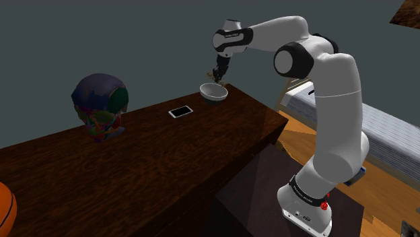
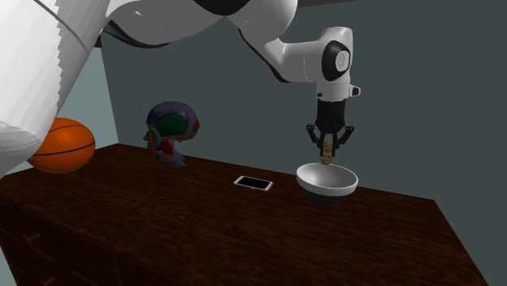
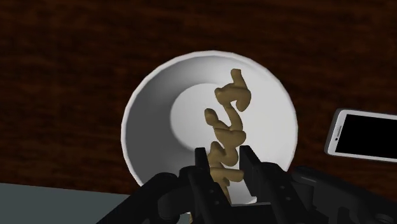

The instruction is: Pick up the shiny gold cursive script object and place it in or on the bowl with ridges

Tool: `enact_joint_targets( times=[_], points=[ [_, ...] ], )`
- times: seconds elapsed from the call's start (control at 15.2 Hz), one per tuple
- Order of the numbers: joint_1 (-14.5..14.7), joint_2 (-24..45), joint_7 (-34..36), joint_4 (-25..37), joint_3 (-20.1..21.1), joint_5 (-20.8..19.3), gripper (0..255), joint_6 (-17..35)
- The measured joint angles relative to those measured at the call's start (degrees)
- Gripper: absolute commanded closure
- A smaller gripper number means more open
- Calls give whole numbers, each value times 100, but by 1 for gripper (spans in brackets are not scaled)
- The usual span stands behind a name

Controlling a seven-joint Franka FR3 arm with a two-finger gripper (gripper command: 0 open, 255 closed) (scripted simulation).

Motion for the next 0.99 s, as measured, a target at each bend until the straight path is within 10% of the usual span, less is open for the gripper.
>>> enact_joint_targets(
  times=[0.99],
  points=[
    [-14, 340, -63, -363, 66, 100, 255, 695]
  ],
)
